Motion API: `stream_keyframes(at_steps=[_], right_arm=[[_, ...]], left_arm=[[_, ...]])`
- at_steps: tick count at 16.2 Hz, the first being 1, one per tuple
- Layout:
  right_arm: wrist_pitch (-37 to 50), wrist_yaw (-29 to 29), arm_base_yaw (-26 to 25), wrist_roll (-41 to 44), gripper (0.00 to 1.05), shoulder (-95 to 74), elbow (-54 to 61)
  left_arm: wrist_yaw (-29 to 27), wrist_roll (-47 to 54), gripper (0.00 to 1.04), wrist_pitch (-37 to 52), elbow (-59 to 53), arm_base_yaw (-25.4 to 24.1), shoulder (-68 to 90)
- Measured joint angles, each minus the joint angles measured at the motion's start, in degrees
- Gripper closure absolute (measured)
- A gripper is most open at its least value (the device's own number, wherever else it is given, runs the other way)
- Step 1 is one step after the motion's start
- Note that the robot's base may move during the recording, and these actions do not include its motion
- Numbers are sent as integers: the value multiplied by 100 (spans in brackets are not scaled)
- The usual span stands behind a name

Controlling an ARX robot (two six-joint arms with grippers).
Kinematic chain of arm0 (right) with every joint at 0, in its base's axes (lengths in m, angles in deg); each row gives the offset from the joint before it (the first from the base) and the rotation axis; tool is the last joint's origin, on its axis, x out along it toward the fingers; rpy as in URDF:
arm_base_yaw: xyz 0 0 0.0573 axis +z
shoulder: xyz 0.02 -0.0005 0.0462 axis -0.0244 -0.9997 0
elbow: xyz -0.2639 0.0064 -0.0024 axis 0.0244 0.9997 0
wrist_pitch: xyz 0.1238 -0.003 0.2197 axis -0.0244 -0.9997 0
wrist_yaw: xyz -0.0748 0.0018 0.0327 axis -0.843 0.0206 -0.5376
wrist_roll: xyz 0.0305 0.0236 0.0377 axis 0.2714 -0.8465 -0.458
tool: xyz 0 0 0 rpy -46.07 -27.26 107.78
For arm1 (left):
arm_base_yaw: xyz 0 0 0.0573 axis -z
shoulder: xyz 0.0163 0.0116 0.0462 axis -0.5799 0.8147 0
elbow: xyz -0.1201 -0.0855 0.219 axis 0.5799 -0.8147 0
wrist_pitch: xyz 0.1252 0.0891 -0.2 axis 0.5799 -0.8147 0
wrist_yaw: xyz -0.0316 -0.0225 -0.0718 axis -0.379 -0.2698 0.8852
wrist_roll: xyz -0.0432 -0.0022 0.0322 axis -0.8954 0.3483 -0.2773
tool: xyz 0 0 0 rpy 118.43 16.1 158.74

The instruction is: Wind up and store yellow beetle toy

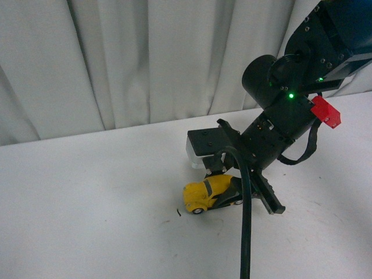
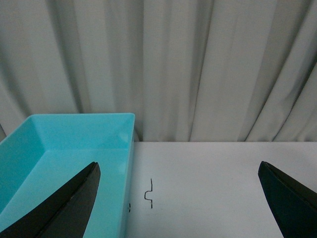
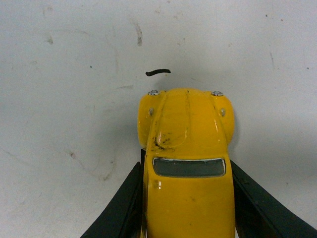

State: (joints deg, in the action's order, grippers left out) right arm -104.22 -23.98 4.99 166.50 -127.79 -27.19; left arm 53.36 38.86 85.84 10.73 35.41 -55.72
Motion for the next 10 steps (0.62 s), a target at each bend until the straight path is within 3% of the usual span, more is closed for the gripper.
stream_keyframes(at_steps=[10], right_arm=[[-243,155,-793,612,63,103,319]], left_arm=[[2,0,7,2,0,0,0]])
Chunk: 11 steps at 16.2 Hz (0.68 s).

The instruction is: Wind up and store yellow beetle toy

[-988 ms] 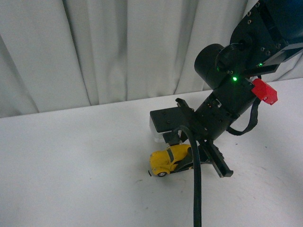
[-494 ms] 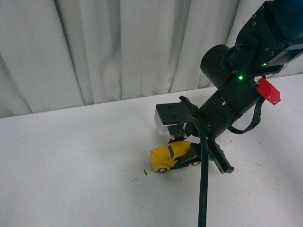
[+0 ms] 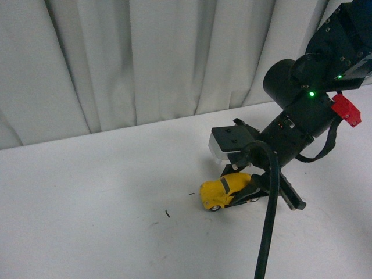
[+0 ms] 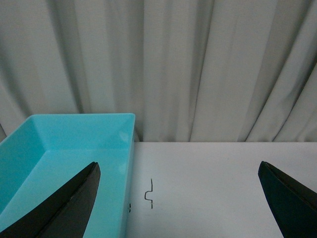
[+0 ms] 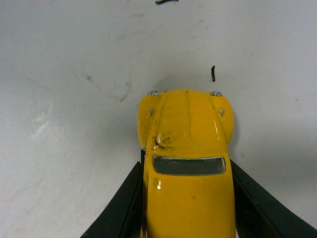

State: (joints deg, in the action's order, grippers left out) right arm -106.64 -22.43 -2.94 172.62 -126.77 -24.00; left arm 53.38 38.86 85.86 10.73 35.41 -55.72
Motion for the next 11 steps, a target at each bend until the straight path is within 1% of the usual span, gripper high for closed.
stream_keyframes(at_steps=[5,11], right_arm=[[-289,52,-492,586,63,81,179],[-616,20,-1086,763,63,199,402]], left_arm=[[0,0,7,0,2,0,0],[0,0,7,0,0,0,0]])
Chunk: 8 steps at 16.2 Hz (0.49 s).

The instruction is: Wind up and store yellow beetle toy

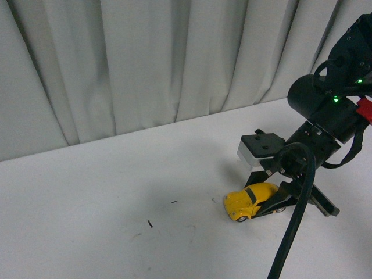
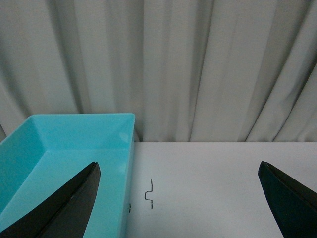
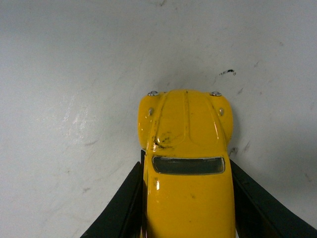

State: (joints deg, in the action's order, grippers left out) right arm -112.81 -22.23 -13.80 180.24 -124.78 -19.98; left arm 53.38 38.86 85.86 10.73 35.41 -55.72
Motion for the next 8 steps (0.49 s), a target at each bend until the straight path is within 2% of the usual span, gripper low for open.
stream_keyframes(at_steps=[4,8], right_arm=[[-177,-66,-181,22,63,28,13],[-260,-90,-155,24,63,37,-24]], left_arm=[[0,0,7,0,0,0,0],[-2,0,7,-2,0,0,0]])
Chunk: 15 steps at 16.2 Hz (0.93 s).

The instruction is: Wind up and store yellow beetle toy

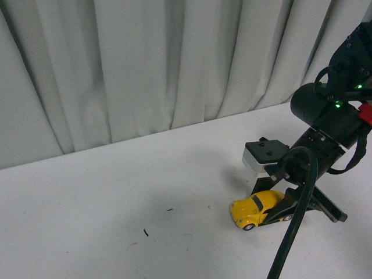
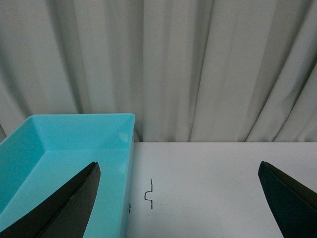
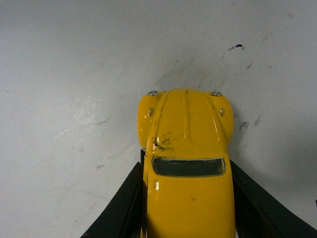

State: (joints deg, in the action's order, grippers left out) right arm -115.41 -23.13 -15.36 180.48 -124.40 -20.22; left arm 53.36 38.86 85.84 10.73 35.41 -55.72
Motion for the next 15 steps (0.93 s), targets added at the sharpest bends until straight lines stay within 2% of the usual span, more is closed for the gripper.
stream_keyframes(at_steps=[1,3,6,15], right_arm=[[-20,0,35,0,63,0,-15],[-57,-55,70,15,47,0,-20],[-66,-72,111,15,6,0,-22],[-68,-103,214,15,7,0,-74]], left_arm=[[2,0,7,0,2,0,0],[2,0,7,2,0,0,0],[2,0,7,2,0,0,0],[2,0,7,0,0,0,0]])
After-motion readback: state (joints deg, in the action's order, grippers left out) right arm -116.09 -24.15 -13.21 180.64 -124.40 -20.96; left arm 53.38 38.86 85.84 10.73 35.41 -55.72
